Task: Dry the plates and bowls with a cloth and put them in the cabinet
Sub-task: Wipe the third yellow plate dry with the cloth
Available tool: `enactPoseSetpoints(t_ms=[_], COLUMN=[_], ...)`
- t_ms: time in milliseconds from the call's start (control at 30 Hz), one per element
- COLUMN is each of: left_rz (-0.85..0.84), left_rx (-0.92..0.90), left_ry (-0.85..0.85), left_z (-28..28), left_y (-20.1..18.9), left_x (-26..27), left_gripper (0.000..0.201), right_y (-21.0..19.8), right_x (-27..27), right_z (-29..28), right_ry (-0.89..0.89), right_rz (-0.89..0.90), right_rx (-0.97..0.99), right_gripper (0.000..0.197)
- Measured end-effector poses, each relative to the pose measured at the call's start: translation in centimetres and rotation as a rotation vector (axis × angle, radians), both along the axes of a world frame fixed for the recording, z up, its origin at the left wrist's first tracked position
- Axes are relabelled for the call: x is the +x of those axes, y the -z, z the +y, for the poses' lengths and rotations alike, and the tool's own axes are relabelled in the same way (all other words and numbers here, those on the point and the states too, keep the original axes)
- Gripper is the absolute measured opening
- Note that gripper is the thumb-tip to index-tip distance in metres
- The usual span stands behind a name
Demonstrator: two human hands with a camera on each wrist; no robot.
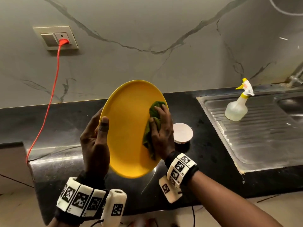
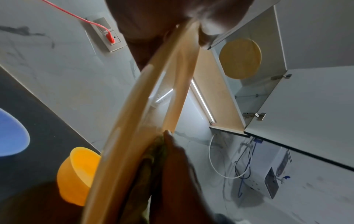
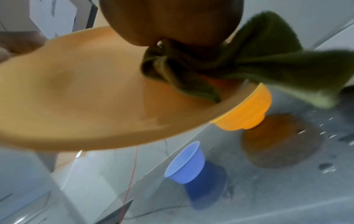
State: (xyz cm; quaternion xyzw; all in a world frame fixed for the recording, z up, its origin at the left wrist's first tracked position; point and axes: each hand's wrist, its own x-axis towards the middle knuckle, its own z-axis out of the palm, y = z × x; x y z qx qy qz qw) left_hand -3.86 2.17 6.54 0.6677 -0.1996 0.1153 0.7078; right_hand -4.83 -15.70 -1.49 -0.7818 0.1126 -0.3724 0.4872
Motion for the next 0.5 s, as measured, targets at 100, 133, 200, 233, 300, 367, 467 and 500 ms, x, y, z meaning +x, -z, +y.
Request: enactPoseSetpoints(t_ms=[100,133,200,233,300,367,467,500], left_rz=[-0.012,-0.024,-0.040,-0.040,-0.022,-0.004,0.057,0.058], left_rx=[-0.005,-0.001,-0.003,-0.005,-0.019,-0.029,-0.070,-0.071], left_ry=[0.021,0.022,0.017,0.015,0.015,0.000,-0.022,-0.034], left_z=[-0.6,-0.8,-1.2,-1.3,-1.3,-1.1,-0.3,-0.2], left_y=[0.1,0.2,0.1,0.0,-0.2,-0.2,-0.1,-0.2], left_x=[-0.2,-0.2,-0.1,0.0,0.2,0.5,1.0,1.2], left_gripper=[0.029,0.030,0.034,0.036,0.037,0.038,0.051,0.044], right_y=[0.2,-0.2,-1.3,-2.0,-3.3,-4.0,-3.2,-2.6], right_x=[-1.2,-1.7,-2.7,-3.2,-3.8,-4.1,-4.4,-4.5], right_z=[2.1,3.0,4.7,5.4,6.4,7.0,6.9,6.5], right_ry=[-0.084,-0.145,-0.298,-0.368,-0.491,-0.591,-0.697,-0.702], right_rz=[0.127,0.162,0.168,0.139,0.060,-0.032,-0.167,-0.204], right_rx=[0.023,0.029,0.068,0.085,0.059,-0.092,-0.222,-0.249], right_gripper=[0.060,0.062,0.065,0.066,0.069,0.068,0.055,0.049])
